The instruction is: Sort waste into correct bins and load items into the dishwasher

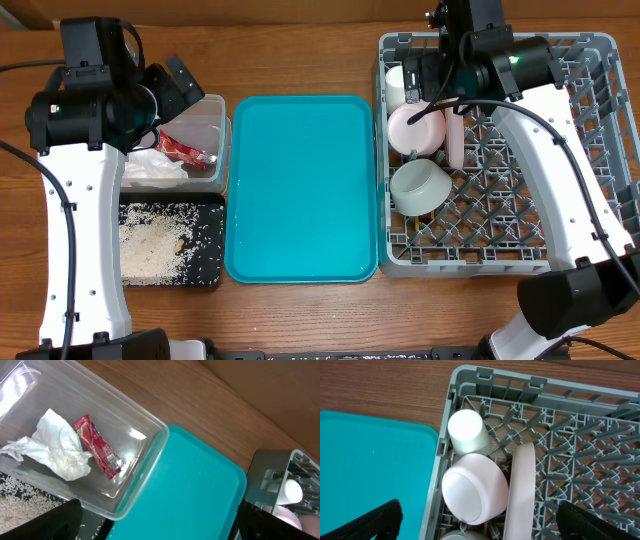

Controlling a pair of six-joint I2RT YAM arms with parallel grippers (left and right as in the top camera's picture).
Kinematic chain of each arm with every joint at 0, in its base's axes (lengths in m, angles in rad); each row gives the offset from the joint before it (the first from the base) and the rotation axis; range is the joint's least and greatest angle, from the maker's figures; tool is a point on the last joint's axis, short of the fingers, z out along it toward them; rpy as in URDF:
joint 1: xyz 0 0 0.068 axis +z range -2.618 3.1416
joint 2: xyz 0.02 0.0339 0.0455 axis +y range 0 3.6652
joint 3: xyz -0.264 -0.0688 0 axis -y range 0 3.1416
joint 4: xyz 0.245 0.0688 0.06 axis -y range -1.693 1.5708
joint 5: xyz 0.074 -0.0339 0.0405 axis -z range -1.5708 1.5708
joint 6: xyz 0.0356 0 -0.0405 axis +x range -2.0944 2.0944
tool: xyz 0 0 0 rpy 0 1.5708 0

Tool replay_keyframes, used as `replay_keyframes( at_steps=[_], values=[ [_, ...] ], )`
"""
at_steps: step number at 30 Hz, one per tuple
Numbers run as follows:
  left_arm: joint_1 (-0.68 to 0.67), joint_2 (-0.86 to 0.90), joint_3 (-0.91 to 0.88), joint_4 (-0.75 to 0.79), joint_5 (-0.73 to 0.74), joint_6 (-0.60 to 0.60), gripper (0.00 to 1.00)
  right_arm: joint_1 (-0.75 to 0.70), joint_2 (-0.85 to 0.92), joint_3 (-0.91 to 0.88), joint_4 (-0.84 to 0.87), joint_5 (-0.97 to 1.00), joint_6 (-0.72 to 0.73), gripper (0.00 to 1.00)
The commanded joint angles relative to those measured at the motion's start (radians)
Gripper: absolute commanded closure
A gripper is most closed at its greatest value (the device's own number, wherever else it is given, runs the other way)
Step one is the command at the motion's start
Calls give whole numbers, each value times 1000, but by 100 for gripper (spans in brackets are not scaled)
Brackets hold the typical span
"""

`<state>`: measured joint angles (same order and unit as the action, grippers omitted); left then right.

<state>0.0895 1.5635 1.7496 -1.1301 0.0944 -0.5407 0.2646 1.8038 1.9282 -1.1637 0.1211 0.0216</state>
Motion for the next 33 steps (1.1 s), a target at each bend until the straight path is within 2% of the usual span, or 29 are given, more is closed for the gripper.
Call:
replay_keyframes(
  at_steps=[1,8,13,19,25,28,33],
  values=[
    [2,-13,19,2,7,13,0,3,-16,21,2,17,-3,0],
    [2,-13,19,2,7,13,0,3,-16,21,12,32,-3,0],
    [2,-13,19,2,7,13,0,-8,-52,20,145,-71,8,0],
    [2,-13,19,2,7,13,0,-18,-220,20,281,-168,8,0],
    [2,-13,19,2,7,13,0,-40,-408,-10,290,-168,8,0],
    [2,-13,19,2,7,13,0,-58,-525,-114,325,-168,9,0],
    [2,-13,19,2,7,13,0,-102,-790,-481,508,-168,9,0]
  ],
)
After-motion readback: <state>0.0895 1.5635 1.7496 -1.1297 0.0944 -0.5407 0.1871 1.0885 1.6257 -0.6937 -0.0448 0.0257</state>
